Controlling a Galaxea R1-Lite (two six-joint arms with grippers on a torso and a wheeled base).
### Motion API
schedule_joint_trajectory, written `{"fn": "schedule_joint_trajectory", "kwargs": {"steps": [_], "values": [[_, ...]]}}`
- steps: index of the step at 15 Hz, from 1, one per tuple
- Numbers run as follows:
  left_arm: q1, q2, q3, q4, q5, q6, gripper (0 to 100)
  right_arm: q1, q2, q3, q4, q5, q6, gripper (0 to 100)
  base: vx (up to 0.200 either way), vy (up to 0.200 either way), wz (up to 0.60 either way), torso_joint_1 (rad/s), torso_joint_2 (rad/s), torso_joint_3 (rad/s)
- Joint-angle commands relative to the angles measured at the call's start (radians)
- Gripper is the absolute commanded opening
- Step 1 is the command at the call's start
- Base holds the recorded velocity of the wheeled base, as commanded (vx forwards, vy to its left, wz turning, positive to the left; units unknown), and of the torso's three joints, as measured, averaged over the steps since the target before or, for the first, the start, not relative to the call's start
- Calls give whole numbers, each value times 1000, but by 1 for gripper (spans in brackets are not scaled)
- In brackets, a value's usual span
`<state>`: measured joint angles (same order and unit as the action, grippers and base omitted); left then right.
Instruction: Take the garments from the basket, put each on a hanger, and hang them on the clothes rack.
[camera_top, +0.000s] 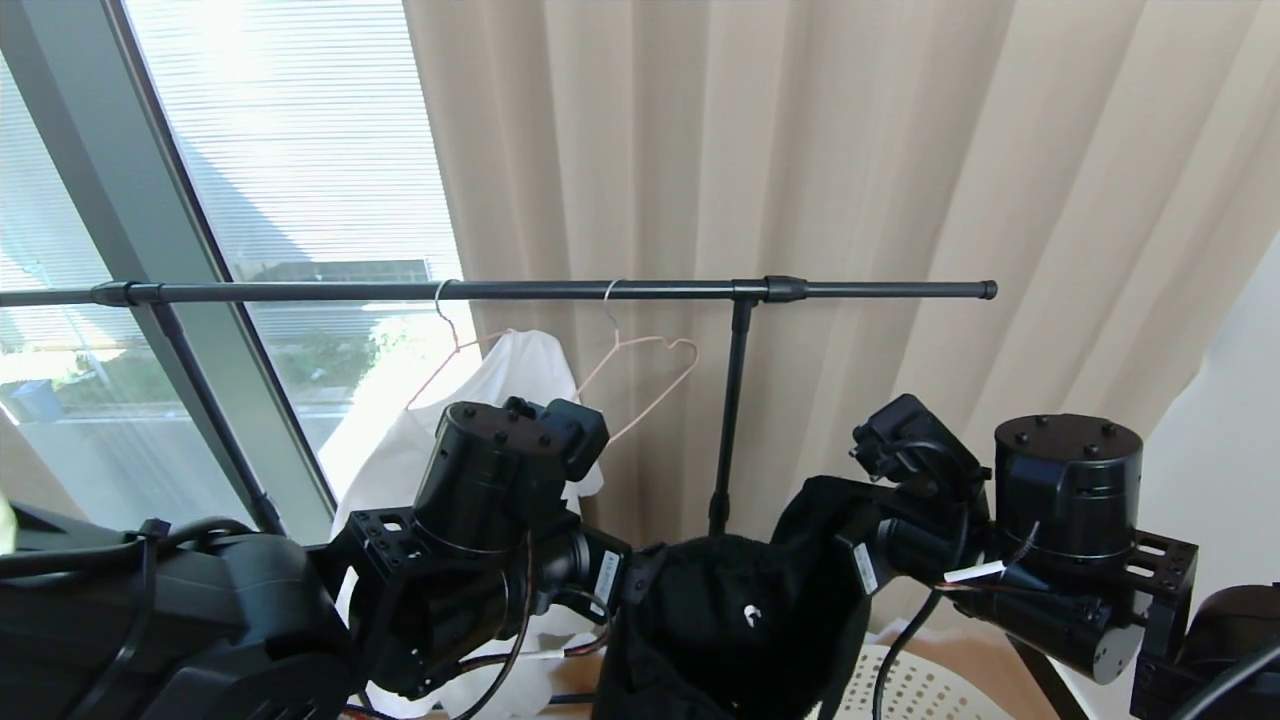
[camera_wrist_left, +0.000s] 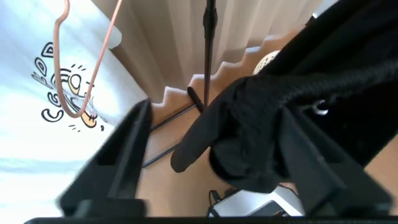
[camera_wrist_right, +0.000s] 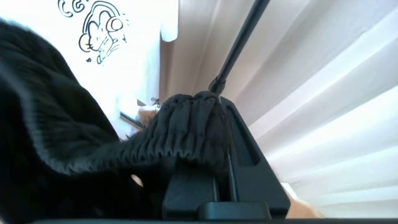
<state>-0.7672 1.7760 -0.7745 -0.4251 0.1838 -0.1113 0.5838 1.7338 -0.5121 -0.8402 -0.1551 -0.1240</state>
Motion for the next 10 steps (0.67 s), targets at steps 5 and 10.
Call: {"fn": "schedule_joint_trajectory", "kwargs": {"steps": [5, 10], "values": [[77, -61, 15, 2, -93, 1, 100, -2, -14, -2, -2, -14, 0, 0, 0, 0, 0, 0, 0, 0], [226, -16, -57, 0, -95, 105, 100, 8, -122, 9, 9, -49, -106, 0, 0, 0, 0, 0, 0, 0]]}}
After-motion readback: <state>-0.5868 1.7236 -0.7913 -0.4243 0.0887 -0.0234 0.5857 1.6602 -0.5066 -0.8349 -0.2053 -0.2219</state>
